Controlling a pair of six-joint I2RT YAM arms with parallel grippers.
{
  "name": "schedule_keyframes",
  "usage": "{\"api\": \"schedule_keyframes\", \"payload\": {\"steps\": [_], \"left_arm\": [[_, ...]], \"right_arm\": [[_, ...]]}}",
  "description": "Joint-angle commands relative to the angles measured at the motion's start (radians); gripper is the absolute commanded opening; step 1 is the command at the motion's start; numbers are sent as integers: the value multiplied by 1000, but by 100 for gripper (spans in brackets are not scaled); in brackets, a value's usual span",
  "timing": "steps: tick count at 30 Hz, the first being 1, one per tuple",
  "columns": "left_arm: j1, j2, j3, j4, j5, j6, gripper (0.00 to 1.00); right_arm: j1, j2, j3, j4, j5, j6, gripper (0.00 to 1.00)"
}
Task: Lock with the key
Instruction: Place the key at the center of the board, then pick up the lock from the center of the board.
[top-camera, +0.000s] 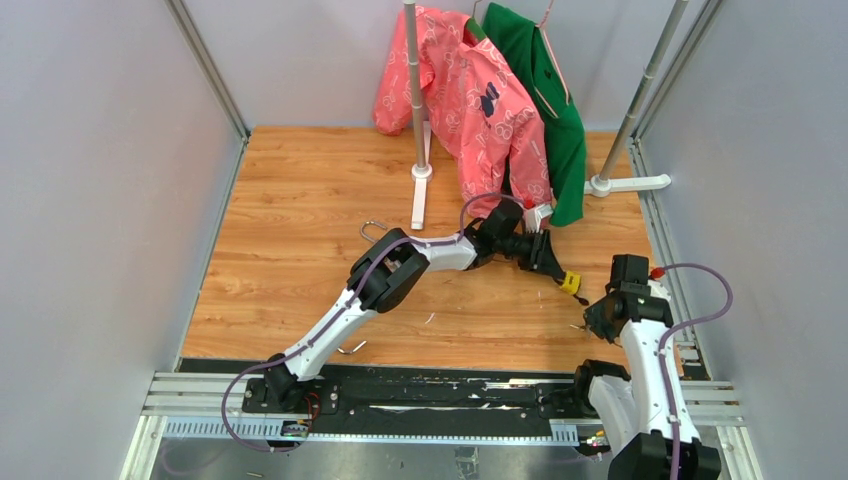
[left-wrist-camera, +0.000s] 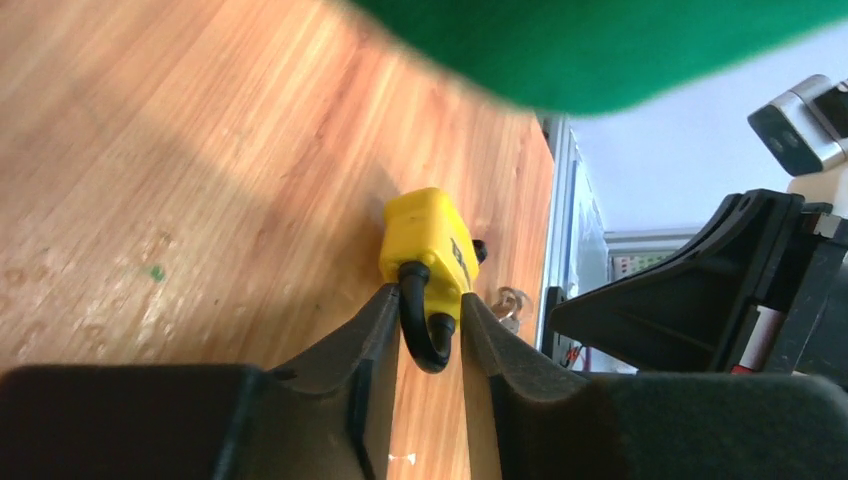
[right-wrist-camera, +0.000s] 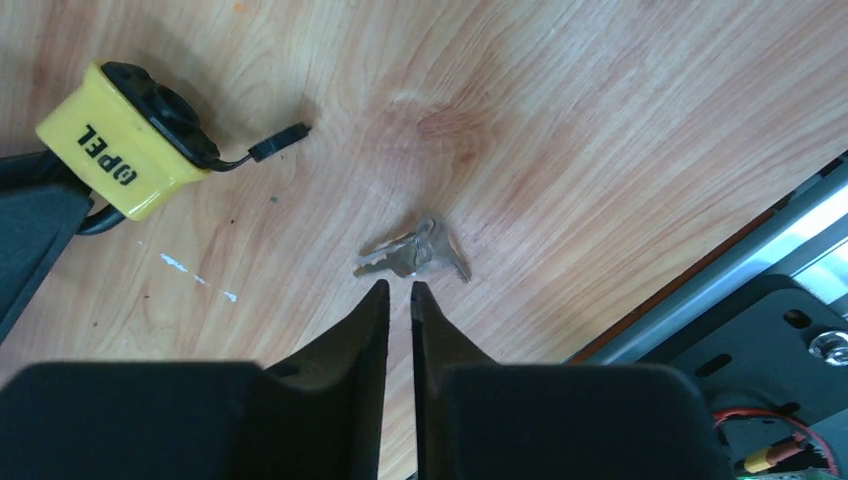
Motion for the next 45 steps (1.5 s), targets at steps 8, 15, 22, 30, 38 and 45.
{"api": "schedule_keyframes", "payload": {"steps": [8, 15, 22, 30, 38, 45], "left_arm": [[-8, -97, -160, 4, -68, 80, 74], [-7, -305, -336, -139, -170, 267, 100], [-8, -662, -599, -399, -317, 437, 100], [25, -1040, -779, -784, -696, 514, 100], [300, -1146, -802, -982, -840, 442, 100], [528, -1032, -721, -1042, -899, 387, 100]], "right_arm": [[-13, 2, 71, -17, 31, -25, 64], [-4, -31, 225, -49, -76, -81, 69], [170, -75, 284, -16, -104, -111, 69], [854, 104, 310, 83, 226, -42, 70], [1108, 565, 556, 232, 271, -196, 72], [1116, 775, 688, 343, 132, -307, 70]]}}
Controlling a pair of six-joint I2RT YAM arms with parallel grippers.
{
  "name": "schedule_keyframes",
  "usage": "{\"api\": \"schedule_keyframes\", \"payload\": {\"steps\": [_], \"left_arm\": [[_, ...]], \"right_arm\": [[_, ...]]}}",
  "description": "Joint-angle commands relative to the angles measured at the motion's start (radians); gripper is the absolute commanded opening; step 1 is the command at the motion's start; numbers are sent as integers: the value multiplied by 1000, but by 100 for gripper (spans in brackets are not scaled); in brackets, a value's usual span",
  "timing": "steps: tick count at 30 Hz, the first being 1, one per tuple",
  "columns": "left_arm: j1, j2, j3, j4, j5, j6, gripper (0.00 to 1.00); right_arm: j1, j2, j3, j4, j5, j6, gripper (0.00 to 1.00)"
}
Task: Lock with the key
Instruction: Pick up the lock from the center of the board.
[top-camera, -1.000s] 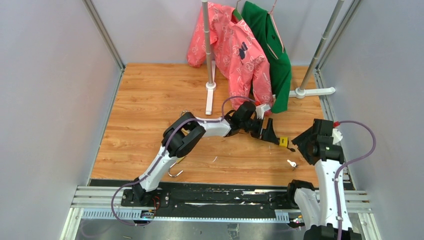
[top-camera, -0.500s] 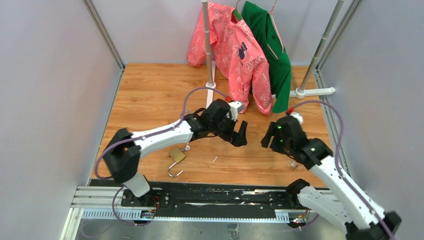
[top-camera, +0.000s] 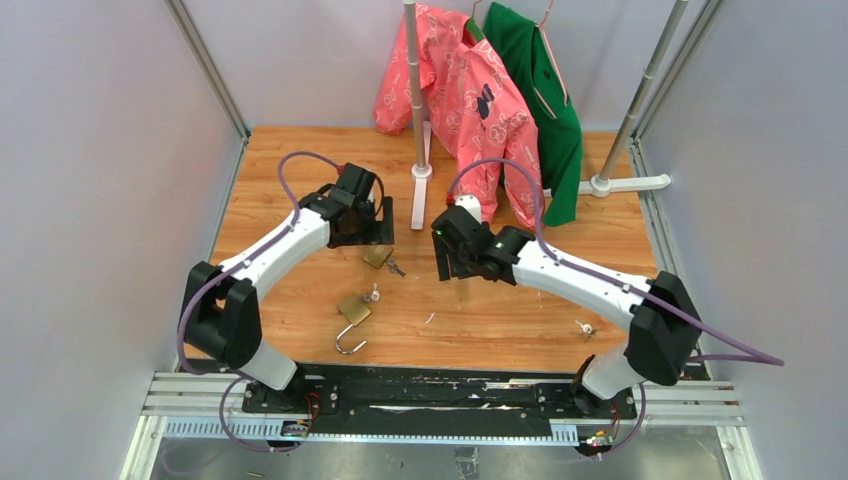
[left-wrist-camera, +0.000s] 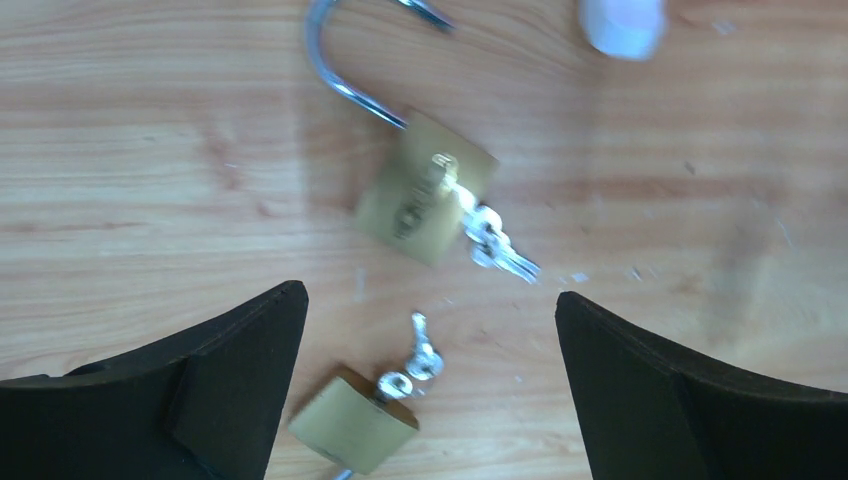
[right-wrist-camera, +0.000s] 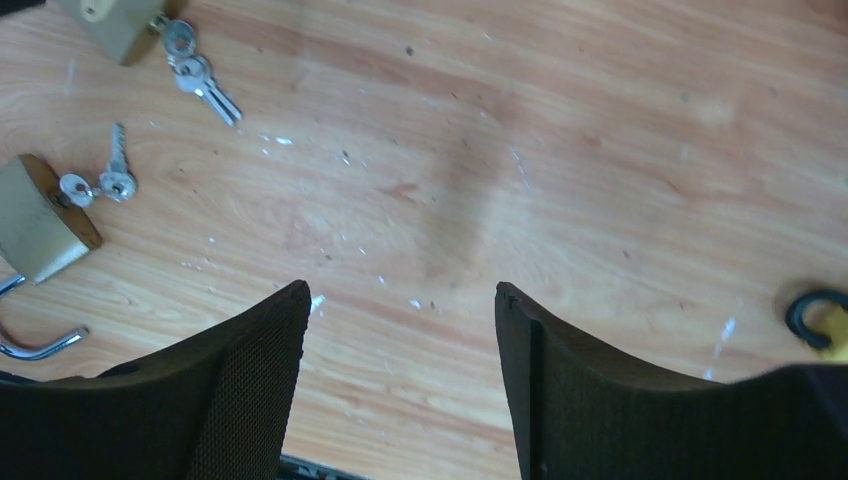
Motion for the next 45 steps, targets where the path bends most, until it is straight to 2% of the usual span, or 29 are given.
{"api": "schedule_keyframes", "payload": {"steps": [1, 5, 8, 9, 14, 16, 20, 24, 27, 30, 31, 36, 38, 42, 45], "left_arm": [[102, 78, 57, -58, -60, -39, 100], [161, 141, 107, -58, -90, -19, 100], [180, 265, 215, -81, -90, -20, 89], [181, 312, 255, -86, -87, -22, 83], [175, 494, 377, -84, -102, -49, 67], [175, 519, 383, -93, -134, -64, 56], [173, 516, 326, -52, -163, -78, 52], [173, 553, 313, -47, -141, -96, 43], [173, 551, 286, -20, -141, -115, 31], [173, 542, 283, -13, -139, -118, 6], [173, 532, 282, -12, -134, -113, 0], [173, 421, 246, -12, -92, -121, 0], [173, 361, 210, -12, -62, -145, 0], [173, 248, 96, 14, 7, -194, 0], [172, 173, 43, 23, 46, -201, 0]], "right_arm": [[15, 83, 65, 115, -81, -118, 70], [15, 237, 216, 63, -93, -139, 70], [15, 308, 301, 19, -102, -138, 70], [14, 317, 308, 19, -108, -136, 70], [13, 313, 302, 19, -110, -139, 70], [11, 300, 288, 15, -102, -138, 70], [2, 278, 255, 11, -91, -128, 70], [-6, 259, 234, 6, -80, -126, 70], [-6, 247, 224, 1, -70, -126, 70], [-6, 234, 213, 1, -59, -127, 69], [-6, 229, 212, 1, -60, -128, 69], [-7, 217, 204, 29, -112, -136, 70], [-8, 201, 174, 91, -161, -131, 71], [-18, 157, 70, 304, -303, -107, 73], [-31, 153, -18, 535, -468, -119, 71]]}}
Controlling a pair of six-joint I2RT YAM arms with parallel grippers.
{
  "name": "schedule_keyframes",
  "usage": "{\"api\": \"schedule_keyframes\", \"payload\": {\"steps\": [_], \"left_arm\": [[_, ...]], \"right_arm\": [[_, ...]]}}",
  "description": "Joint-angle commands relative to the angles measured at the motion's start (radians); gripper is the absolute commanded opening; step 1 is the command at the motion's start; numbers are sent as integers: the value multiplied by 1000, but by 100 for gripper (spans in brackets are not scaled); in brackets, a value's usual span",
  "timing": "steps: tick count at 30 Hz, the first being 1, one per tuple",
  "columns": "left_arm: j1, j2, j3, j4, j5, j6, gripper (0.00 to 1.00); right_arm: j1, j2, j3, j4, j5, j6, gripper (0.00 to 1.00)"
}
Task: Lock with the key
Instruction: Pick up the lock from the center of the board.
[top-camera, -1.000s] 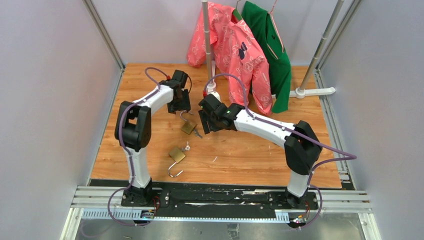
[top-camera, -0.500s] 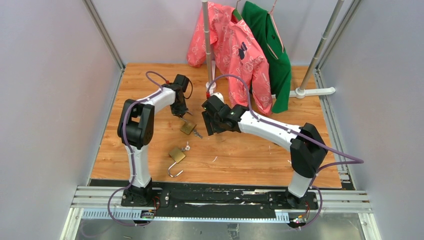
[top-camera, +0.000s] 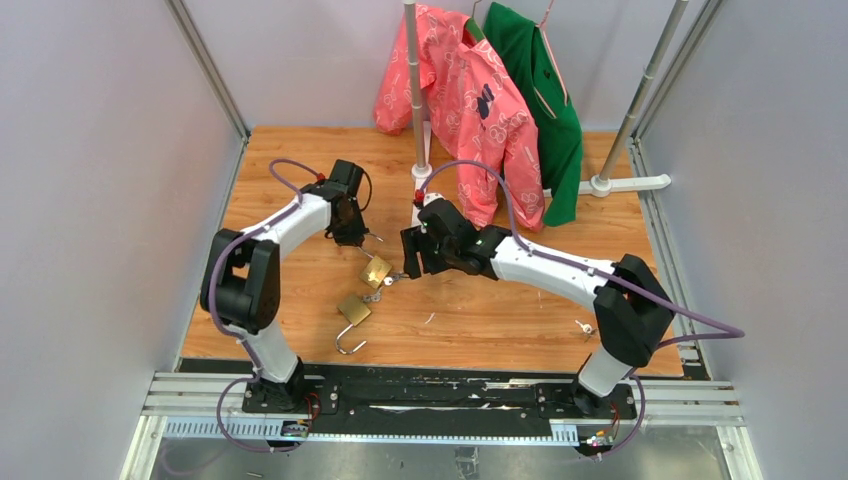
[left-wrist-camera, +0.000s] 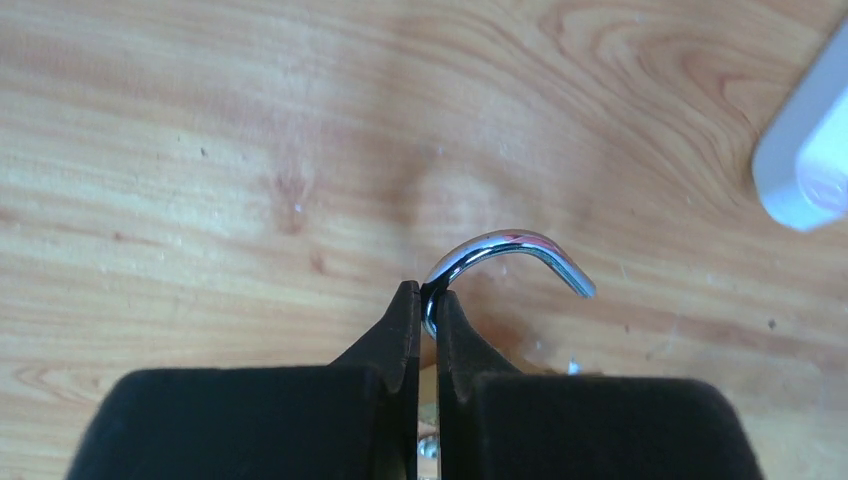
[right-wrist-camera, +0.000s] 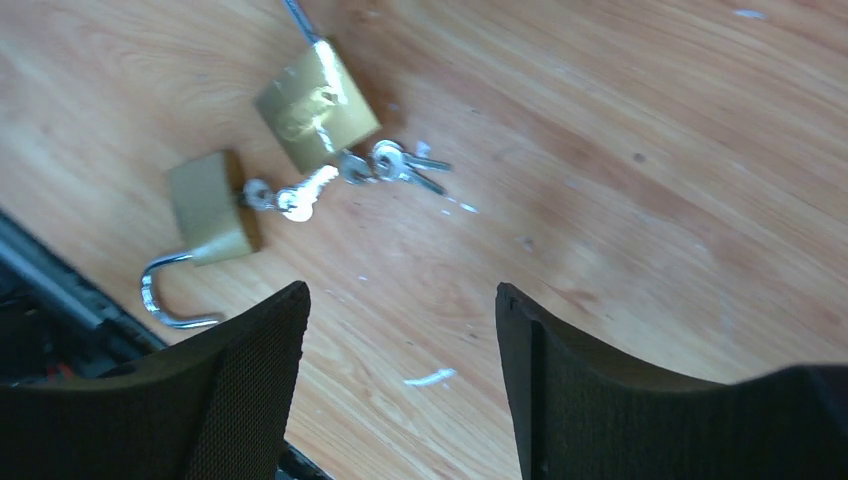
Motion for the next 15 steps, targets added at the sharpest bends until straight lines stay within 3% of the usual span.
{"api": "schedule_keyframes", "payload": {"steps": [1, 7, 15], "left_arm": [[-7, -115, -53, 19, 79, -39, 0], [-11, -175, -72, 3, 99, -15, 0], [-11, -174, -69, 11, 169, 1, 0]], "right_arm": [[-20, -18, -116, 371, -231, -5, 70], [-18, 30, -297, 805, -255, 4, 71], [-23, 174, -248, 928, -293, -142, 77]]}}
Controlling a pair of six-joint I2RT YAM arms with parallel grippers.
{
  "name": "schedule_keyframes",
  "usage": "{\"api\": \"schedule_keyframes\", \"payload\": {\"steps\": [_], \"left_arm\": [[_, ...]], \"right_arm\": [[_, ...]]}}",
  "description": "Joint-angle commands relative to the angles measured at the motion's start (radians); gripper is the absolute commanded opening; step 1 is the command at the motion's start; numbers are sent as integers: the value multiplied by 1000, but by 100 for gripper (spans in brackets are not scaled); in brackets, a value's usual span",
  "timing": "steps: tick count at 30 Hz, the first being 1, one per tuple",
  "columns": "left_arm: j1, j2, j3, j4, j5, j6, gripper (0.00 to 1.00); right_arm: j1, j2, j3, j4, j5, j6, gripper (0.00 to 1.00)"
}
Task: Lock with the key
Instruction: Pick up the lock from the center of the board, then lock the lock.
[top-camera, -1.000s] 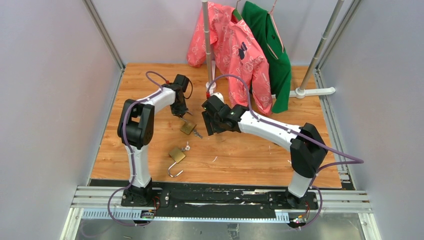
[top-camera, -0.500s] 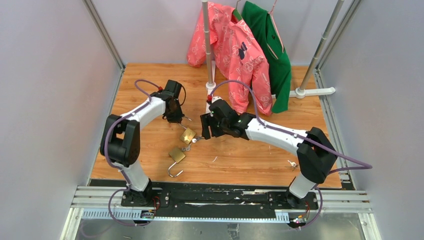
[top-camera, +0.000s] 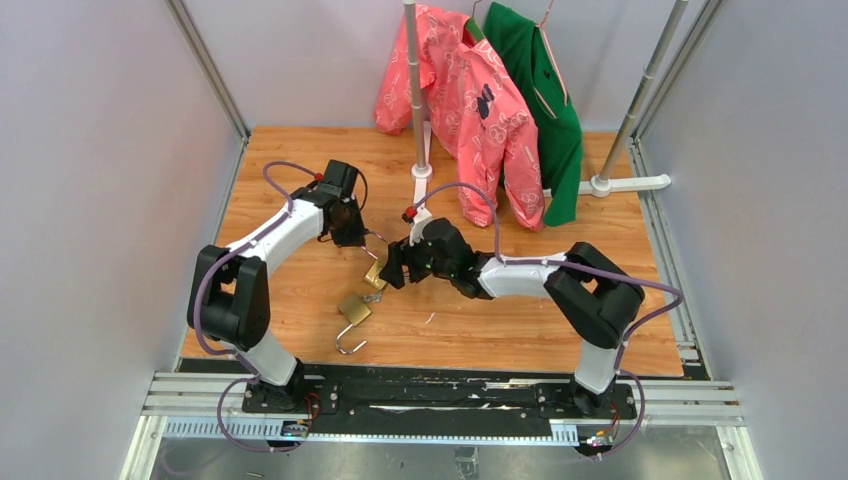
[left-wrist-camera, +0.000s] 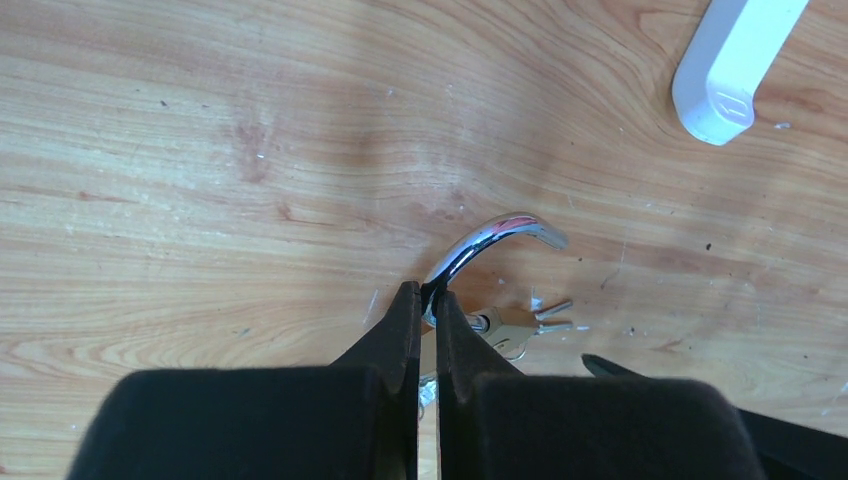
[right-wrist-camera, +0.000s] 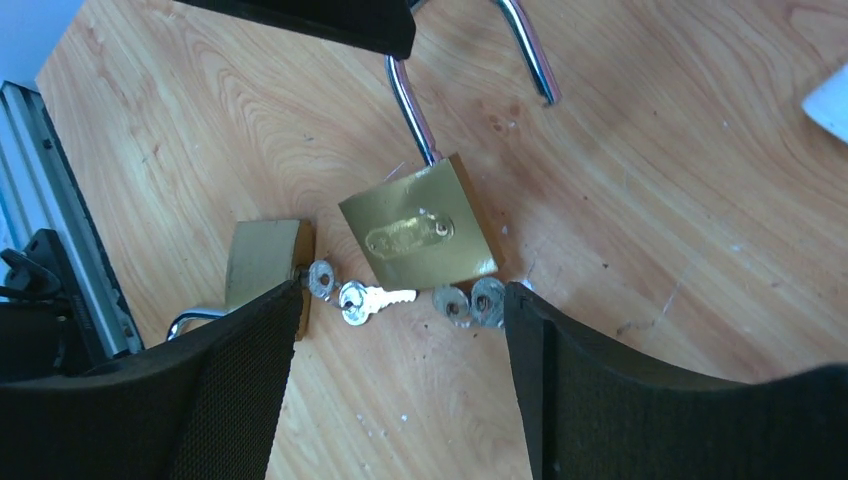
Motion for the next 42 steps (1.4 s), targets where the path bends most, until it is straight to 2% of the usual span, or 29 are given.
{"api": "schedule_keyframes", "payload": {"steps": [1, 5, 10, 14, 19, 26, 32, 42], "left_arm": [[-4, -22, 1, 21, 77, 15, 0], [-4, -26, 1, 19, 81, 32, 0], [-4, -28, 4, 17, 86, 47, 0], [-4, -26, 21, 10, 86, 52, 0], [-4, -20, 36, 5, 89, 56, 0], [-4, -22, 38, 7, 84, 49, 0], [-4, -27, 32, 11, 90, 45, 0], [-4, -55, 31, 14, 108, 46, 0]], "right_arm": [[-17, 44, 37, 137, -44, -114, 77], [-72, 94, 45, 166, -155, -121, 80], [-174, 212, 55, 299, -449, 18, 80], [-175, 265, 73, 331, -548, 26, 80], [-172, 306, 55, 442, -585, 88, 77], [-154, 352, 52, 562, -647, 184, 66], [-130, 362, 50, 557, -623, 159, 60], [-107, 389, 91, 443, -596, 58, 62]]}}
